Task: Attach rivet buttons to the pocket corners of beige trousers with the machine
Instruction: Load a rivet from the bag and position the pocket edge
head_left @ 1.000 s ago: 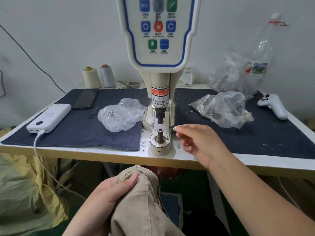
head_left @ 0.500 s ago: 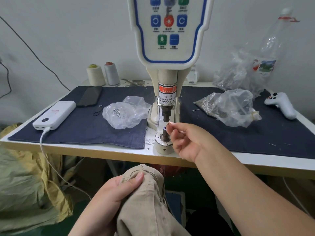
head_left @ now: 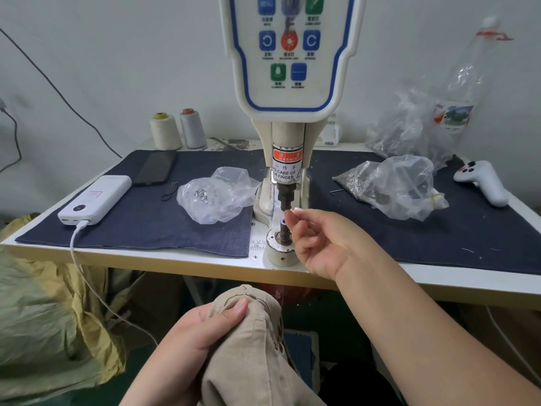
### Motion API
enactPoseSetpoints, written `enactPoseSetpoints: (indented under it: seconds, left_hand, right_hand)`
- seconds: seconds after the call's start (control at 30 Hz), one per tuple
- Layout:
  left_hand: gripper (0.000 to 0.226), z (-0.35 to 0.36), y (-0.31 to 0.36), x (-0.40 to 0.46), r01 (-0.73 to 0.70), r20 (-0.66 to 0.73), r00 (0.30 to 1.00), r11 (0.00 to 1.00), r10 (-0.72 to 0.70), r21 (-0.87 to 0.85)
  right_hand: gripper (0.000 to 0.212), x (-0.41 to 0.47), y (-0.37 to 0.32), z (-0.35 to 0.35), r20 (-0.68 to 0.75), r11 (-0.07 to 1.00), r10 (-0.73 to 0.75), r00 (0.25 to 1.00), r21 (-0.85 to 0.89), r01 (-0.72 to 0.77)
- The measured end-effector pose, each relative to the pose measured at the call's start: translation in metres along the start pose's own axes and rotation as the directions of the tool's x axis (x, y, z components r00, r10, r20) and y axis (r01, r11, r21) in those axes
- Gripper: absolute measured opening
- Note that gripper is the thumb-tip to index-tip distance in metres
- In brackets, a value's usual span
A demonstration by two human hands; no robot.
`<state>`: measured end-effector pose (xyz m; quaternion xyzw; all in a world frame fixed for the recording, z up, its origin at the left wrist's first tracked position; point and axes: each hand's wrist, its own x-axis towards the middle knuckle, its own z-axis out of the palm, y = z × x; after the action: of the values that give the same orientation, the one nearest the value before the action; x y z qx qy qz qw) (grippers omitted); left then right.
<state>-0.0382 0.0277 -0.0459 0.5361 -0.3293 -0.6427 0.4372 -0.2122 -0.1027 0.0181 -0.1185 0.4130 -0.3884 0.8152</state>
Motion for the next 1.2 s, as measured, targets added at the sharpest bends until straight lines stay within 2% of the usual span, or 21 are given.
enactPoseSetpoints:
  seconds: [0.27, 0.4, 0.5, 0.6, 0.73, 0.97, 1.2]
  left_hand:
    - [0.062, 0.0, -0.001, 0.001, -0.001, -0.003, 1.0, 1.0, 0.001, 0.004]
    - [0.047, 0.001, 0.0, 0.0, 0.007, -0.01, 1.0, 1.0, -0.007, -0.012]
    - [0.058, 0.0, 0.0, 0.0, 0.01, -0.025, 1.0, 1.0, -0.011, -0.009]
    - [0.05, 0.002, 0.002, -0.001, 0.006, -0.024, 1.0, 1.0, -0.006, -0.014]
    - [0.066, 0.002, 0.002, -0.002, 0.01, -0.027, 1.0, 1.0, -0.01, -0.011]
    - [0.067, 0.004, 0.002, -0.004, 0.004, -0.026, 1.0, 1.0, -0.004, -0.023]
    - [0.047, -0.001, 0.004, -0.003, -0.015, -0.037, 0.999, 0.997, 0.013, -0.07]
  right_hand:
    - [0.005, -0.008, 0.001, -0.005, 0.072, 0.984, 0.01, 0.997, 0.179, -0.023]
    - [0.022, -0.009, 0.005, -0.008, 0.116, 0.972, -0.011, 0.993, 0.236, -0.016]
    - [0.024, -0.009, 0.011, -0.009, 0.136, 0.964, -0.049, 0.99, 0.267, 0.011]
    - [0.019, -0.009, 0.016, -0.008, 0.158, 0.964, -0.082, 0.984, 0.263, 0.038]
    - [0.03, -0.009, 0.017, -0.007, 0.163, 0.97, -0.1, 0.982, 0.235, 0.059]
    - [0.041, -0.008, 0.015, -0.007, 0.186, 0.976, -0.098, 0.978, 0.21, 0.058]
    - [0.046, -0.008, 0.014, -0.01, 0.23, 0.972, -0.096, 0.969, 0.231, 0.042]
